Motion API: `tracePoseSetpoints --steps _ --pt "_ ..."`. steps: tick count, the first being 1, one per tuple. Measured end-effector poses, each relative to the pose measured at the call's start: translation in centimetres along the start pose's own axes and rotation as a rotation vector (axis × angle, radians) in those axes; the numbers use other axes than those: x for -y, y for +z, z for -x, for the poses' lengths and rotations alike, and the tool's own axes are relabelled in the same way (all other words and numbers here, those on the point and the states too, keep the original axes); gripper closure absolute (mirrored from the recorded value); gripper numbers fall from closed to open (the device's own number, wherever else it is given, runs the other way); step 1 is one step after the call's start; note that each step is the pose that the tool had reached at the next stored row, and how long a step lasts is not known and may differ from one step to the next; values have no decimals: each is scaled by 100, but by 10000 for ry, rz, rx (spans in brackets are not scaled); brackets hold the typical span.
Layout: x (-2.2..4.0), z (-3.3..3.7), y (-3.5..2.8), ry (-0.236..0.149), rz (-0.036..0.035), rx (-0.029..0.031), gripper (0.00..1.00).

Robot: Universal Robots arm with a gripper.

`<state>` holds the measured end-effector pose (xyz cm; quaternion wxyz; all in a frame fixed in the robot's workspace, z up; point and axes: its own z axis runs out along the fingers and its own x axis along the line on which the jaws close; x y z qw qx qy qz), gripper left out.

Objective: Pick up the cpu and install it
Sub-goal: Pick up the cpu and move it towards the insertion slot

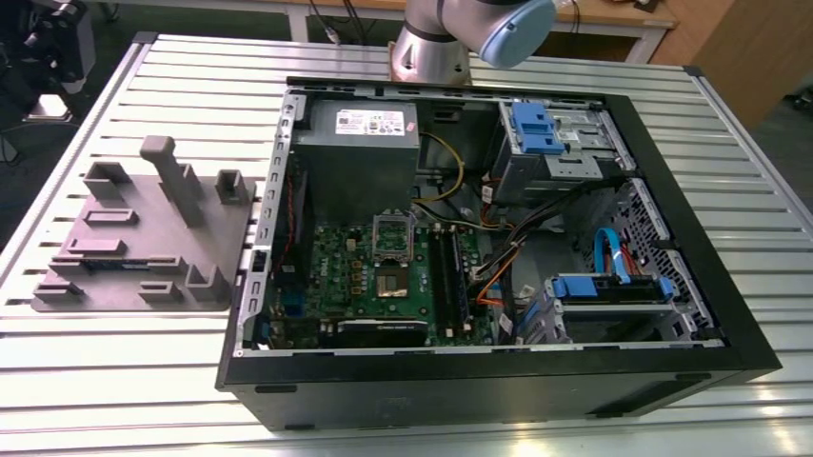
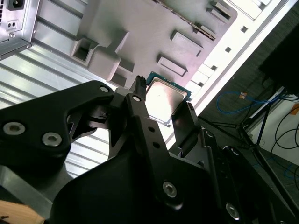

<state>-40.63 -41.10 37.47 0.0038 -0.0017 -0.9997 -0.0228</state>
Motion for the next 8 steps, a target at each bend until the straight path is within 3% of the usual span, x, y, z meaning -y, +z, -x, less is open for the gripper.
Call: tracePoseSetpoints --steps 8 --pt "0 20 0 0 0 0 53"
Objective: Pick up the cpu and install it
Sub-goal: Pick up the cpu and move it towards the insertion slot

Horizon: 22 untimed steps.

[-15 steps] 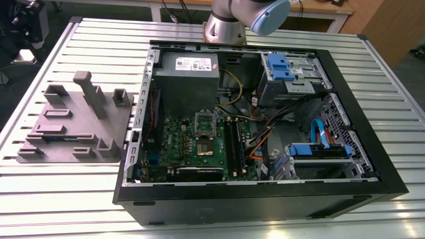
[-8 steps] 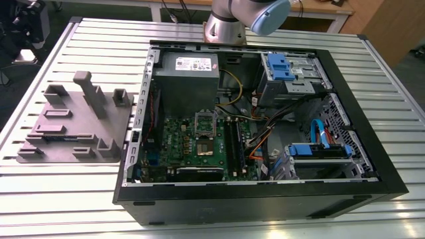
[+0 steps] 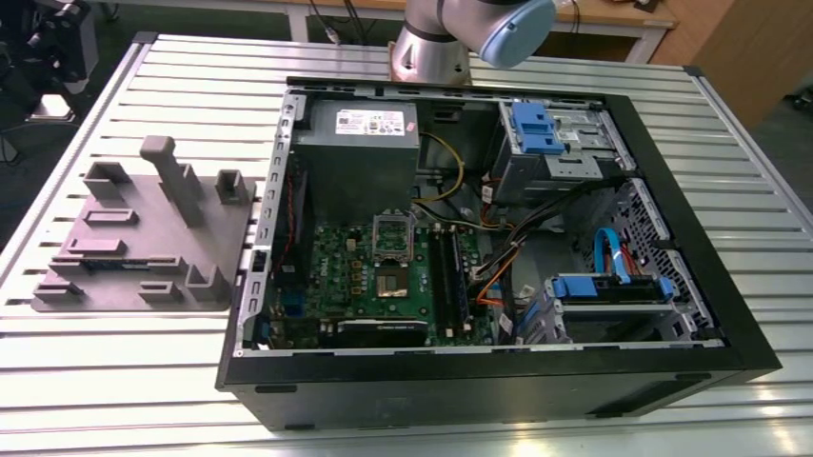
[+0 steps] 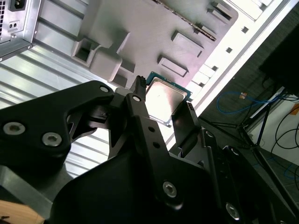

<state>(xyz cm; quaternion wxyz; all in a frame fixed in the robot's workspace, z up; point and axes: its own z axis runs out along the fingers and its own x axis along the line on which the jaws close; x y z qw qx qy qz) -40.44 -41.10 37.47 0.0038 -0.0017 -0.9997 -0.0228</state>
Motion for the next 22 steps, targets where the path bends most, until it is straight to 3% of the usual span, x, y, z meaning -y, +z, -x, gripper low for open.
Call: tracePoseSetpoints --steps 7,22 --pt "0 4 0 0 0 0 53" --pt "0 103 -1 0 0 0 53"
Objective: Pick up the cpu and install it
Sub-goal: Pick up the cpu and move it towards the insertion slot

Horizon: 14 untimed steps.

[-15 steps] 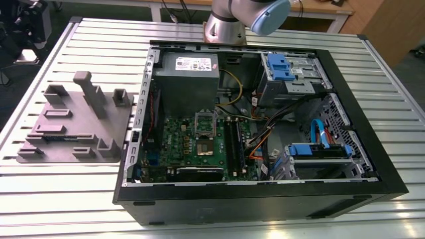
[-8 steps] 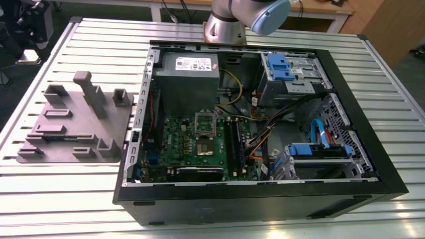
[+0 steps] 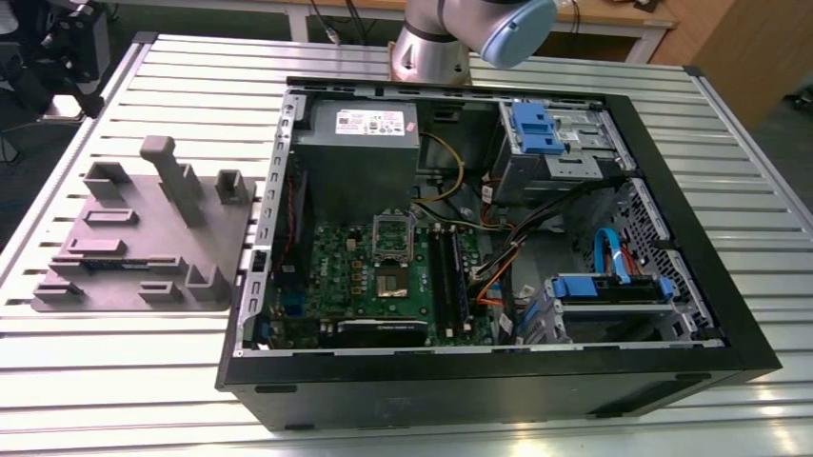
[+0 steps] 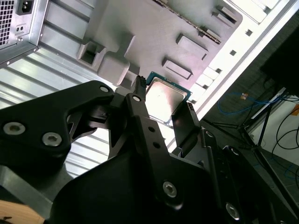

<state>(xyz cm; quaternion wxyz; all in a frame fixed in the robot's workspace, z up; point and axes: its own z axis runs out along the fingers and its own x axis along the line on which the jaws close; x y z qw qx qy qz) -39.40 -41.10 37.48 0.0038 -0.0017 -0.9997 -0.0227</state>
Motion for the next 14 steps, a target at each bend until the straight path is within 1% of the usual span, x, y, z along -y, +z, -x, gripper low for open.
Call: tracePoseSetpoints --steps 9,14 --pt "0 44 0 0 -2 -1 53" --pt "0 82 0 0 -1 0 53"
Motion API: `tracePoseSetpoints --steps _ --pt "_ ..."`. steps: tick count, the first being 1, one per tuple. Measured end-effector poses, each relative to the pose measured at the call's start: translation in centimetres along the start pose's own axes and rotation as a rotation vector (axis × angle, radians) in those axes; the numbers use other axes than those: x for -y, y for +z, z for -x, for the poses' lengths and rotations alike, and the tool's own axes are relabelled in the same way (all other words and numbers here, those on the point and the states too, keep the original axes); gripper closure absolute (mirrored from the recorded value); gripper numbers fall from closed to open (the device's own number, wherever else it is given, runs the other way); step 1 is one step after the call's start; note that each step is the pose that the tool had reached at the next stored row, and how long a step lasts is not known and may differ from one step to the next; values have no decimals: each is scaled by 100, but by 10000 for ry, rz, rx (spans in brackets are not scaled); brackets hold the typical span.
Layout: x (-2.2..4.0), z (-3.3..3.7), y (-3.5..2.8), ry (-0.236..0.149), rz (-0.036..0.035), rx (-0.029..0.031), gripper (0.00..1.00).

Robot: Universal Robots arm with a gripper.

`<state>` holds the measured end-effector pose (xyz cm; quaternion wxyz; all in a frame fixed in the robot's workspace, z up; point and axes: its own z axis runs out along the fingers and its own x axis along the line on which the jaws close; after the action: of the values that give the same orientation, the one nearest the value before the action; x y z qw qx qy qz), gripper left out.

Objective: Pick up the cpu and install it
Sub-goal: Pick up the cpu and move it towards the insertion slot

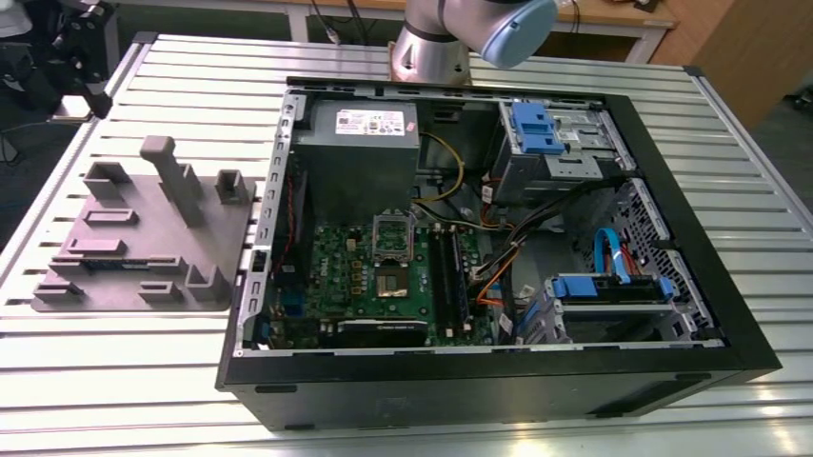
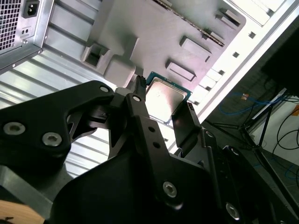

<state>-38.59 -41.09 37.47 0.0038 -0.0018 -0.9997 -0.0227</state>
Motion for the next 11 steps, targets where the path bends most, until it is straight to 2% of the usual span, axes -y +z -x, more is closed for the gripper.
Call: tracePoseSetpoints --steps 11 --pt "0 155 -1 0 1 1 53"
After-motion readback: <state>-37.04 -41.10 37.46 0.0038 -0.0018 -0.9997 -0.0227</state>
